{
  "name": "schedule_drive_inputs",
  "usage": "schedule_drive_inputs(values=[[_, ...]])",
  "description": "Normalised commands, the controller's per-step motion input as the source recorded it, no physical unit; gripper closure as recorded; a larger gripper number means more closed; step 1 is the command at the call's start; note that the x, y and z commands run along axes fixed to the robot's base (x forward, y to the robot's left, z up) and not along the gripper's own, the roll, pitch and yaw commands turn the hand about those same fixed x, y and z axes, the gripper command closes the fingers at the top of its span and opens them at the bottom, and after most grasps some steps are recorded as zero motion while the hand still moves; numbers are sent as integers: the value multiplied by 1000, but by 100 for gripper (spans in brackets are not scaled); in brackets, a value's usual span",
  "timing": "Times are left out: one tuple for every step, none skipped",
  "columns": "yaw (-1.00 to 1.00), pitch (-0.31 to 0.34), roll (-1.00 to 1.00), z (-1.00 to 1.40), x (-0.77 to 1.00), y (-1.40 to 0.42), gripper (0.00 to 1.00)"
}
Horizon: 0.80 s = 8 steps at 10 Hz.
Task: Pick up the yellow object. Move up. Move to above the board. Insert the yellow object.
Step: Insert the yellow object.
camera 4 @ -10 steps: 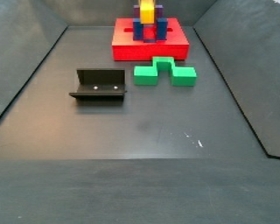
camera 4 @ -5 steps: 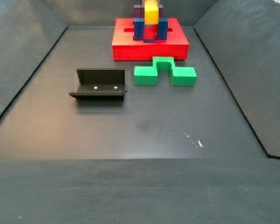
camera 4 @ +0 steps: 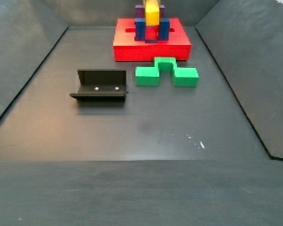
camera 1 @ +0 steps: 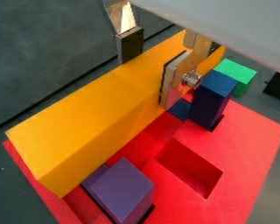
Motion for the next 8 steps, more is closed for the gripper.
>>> schedule_drive_inputs(values=[[69, 26, 86, -89, 111, 0, 100], [77, 24, 106, -103, 91, 0, 100], [140, 41, 103, -71, 149, 0, 100], [226, 56, 80, -20, 234, 0, 100], [223, 47, 86, -31, 203, 0, 100], [111, 27, 80, -54, 86, 0, 100], [49, 0, 96, -91, 6, 0, 100], [0, 0, 107, -126, 0, 0, 100]])
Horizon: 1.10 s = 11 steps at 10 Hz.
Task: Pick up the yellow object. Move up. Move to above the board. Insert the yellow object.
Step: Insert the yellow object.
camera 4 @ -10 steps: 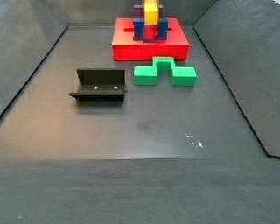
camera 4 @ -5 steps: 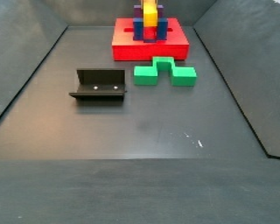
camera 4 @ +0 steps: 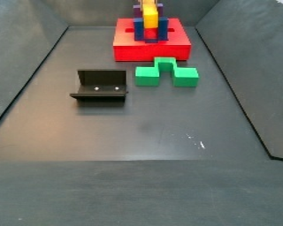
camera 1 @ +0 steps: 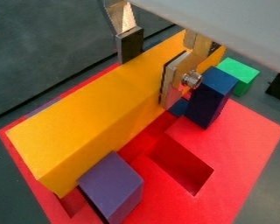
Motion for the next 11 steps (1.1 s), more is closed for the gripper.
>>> schedule_drive_inputs(values=[[0, 0, 133, -157, -40, 0, 100], [0, 0, 137, -191, -66, -11, 100], [0, -10, 143, -234, -54, -49, 100], [0, -36, 133, -291, -37, -109, 100], [46, -67, 81, -289, -26, -163, 100], [74, -77, 63, -271, -20, -174, 100], [54, -64, 54, -243, -23, -134, 100], [43, -34, 47, -209, 0, -80, 100], [26, 0, 6, -151, 23, 0, 100], [0, 11, 0, -89, 71, 149, 100], [0, 0, 0, -117, 0, 166, 100]])
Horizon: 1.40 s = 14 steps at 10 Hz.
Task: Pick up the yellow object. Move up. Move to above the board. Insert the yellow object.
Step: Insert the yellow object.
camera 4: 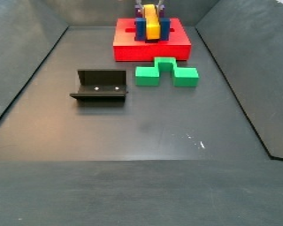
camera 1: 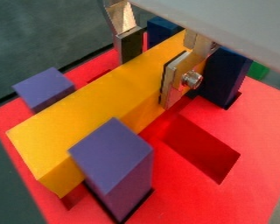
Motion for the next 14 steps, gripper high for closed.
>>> schedule_drive_inputs(values=[[0, 0, 0, -151, 0, 77, 100], [0, -31, 0, -200, 0, 0, 100], [0, -34, 0, -194, 0, -46, 100], [14, -26, 0, -160, 0, -86, 100], [11, -17, 0, -157, 0, -31, 100], [0, -21, 0, -171, 0, 0, 100], [6, -17, 0, -143, 0, 0, 100], [9, -9, 0, -131, 9, 0, 100], [11, -7, 10, -146, 0, 0, 100], [3, -19, 20, -186, 0, 0, 100], [0, -27, 24, -209, 0, -9, 100], [0, -10, 6, -154, -86, 0, 100], [0, -16, 0, -129, -143, 0, 100], [3, -107, -66, -51, 0, -34, 100]])
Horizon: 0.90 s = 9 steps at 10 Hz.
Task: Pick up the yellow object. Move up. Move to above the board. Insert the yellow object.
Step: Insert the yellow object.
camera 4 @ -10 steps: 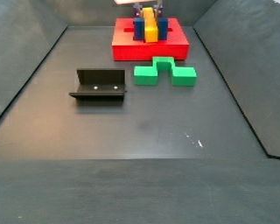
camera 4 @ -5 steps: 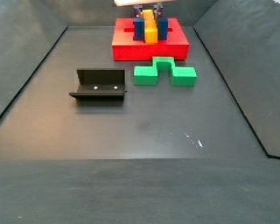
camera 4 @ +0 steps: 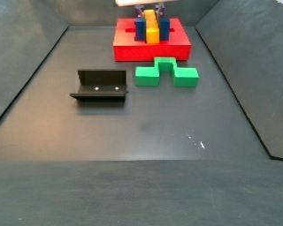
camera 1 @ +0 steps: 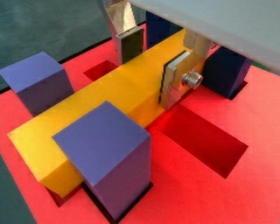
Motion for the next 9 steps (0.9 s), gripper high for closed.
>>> schedule_drive_inputs(values=[[71, -149, -71, -106, 0, -100, 100], [0, -66, 0, -129, 0, -51, 100], [0, -9, 0, -131, 6, -57, 100], [0, -17, 0, -151, 0, -54, 100], [0, -24, 1, -177, 0, -3, 100], [0, -50, 33, -263, 0, 0, 100], [0, -20, 19, -129, 0, 0, 100], [0, 0, 0, 0, 31, 0, 100], [0, -24, -17, -103, 114, 0, 100]])
